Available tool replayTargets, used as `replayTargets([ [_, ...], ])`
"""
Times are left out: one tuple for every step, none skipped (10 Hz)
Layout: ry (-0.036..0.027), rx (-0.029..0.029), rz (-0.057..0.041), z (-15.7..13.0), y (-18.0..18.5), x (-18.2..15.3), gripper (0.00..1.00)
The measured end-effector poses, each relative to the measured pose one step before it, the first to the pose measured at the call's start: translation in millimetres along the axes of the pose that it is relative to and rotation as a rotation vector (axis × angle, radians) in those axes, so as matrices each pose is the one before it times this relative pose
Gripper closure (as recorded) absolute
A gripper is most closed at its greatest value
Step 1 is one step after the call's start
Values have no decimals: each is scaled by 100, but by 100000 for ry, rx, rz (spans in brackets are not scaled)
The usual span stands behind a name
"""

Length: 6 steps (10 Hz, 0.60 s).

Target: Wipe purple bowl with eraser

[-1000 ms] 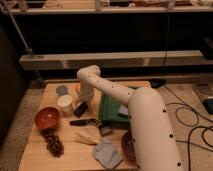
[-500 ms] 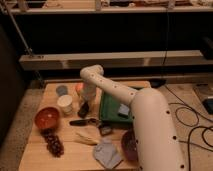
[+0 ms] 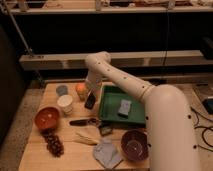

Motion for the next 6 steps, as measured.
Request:
replayTargets([
  [-1412,1683,-517,-1563,1398,-581,90],
  [-737,613,-500,-855,1095,-844,90],
  [-611,107,-1367,-380,827,-1437,90],
  [-719,1049,-1917,-320,1101,-3288,90],
  [-484,819,-826,-257,648,-1944,90],
  [-417,584,-1206,-300,669,-2153,90],
])
